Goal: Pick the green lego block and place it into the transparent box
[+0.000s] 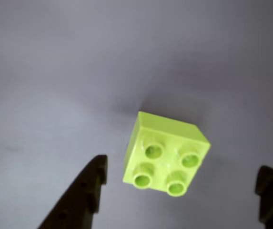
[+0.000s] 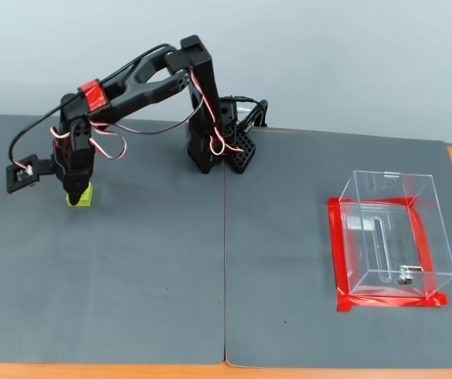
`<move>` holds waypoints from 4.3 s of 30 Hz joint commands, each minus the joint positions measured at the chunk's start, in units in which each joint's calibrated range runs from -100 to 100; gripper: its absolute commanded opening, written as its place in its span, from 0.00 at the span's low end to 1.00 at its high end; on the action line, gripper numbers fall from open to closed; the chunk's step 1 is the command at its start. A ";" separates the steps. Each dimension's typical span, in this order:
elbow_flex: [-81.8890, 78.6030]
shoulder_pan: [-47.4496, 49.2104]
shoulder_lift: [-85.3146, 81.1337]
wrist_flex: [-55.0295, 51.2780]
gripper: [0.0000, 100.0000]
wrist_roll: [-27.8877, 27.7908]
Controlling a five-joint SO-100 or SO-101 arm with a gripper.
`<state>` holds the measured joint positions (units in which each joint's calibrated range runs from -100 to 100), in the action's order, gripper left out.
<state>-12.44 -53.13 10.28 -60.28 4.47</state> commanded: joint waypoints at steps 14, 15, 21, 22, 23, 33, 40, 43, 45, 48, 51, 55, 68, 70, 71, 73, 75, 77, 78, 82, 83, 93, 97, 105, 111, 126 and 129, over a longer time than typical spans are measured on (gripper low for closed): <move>2.62 0.20 3.75 0.73 0.35 1.24; 2.62 0.13 3.92 0.73 0.35 1.29; 2.80 0.13 4.34 0.73 0.18 1.29; 2.80 0.13 4.34 0.73 0.14 1.29; 2.80 0.20 4.34 0.73 0.12 1.29; 4.34 0.20 1.12 0.03 0.04 1.18; 8.77 0.58 -10.32 -0.31 0.04 0.82; 11.22 1.55 -15.07 -2.05 0.04 0.66; 13.39 2.07 -17.70 -4.13 0.04 0.61; 16.64 4.31 -20.33 -7.26 0.04 0.61; 22.43 8.04 -22.19 -11.16 0.04 0.61; 29.58 13.33 -22.19 -16.28 0.04 0.61; 37.72 36.38 -22.28 -18.54 0.04 0.66; 37.72 40.19 -22.28 -18.54 0.04 0.66; 37.72 42.05 -22.28 -18.54 0.04 0.66; 37.45 47.87 -22.28 -18.54 0.04 0.66; 37.18 51.90 -22.28 -18.54 0.04 0.66; 36.91 55.93 -22.28 -18.54 0.04 0.66; 36.82 58.02 -22.28 -18.54 0.04 0.66; 36.73 66.37 -22.19 -18.54 0.04 0.98; 36.73 68.16 -22.19 -18.54 0.04 0.98; 36.64 86.51 -21.17 -18.46 0.04 1.08; 36.18 92.33 -21.09 -17.85 0.04 1.13; 31.30 100.54 -20.50 -17.67 0.04 1.24; 31.93 102.26 -16.17 -15.24 0.04 1.18; 31.75 102.26 -6.34 -11.68 0.04 1.18; 31.84 102.26 -5.24 -10.56 0.04 1.18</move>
<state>18.81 49.15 5.18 -72.33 5.45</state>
